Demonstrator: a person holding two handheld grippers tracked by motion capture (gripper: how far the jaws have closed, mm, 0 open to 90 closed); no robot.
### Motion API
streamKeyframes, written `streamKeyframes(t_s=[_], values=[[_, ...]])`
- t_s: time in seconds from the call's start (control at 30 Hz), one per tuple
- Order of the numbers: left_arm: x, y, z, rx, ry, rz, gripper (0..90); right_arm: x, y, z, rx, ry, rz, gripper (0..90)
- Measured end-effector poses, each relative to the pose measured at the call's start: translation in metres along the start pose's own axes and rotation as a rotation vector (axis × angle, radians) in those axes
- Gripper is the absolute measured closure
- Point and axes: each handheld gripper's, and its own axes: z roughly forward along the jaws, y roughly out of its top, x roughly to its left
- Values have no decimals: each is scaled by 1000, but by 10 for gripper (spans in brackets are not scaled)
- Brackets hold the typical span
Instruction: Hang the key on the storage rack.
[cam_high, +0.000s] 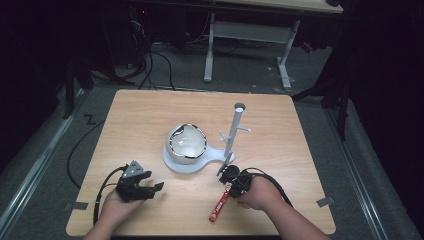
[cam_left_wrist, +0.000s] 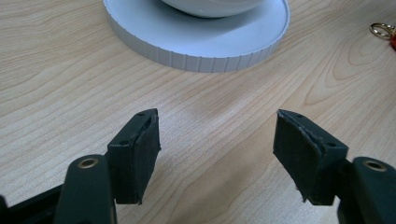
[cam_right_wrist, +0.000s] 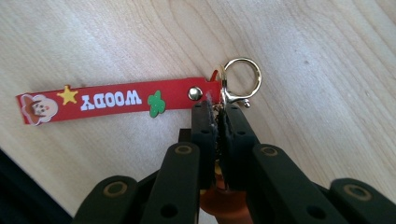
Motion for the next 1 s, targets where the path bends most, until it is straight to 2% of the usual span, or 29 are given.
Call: streamKeyframes(t_s=[0.13,0.27,0.33,0.4,0.6,0.87,1.0], values=[[0,0,0,-1,0,-1,321,-1,-3,-14,-15,2,17,854],[0,0,0,2,0,-1,321,-3,-5,-25,-27,-2,8,855],[1,0,0,4,0,-1,321,-5,-7,-37,-39,-13,2,855],[1,-1,0,6,0,-2,321,-5,-8,-40,-40,-16,4,855],[1,-1,0,7,1,-1,321,-7,-10,-66,-71,-53,4,856],[3,-1,-1,1,3,-10,321,-14,-11,-84,-74,-51,42,857],[3,-1,-1,2,1,-13,321,-15,-10,-92,-74,-54,43,856]])
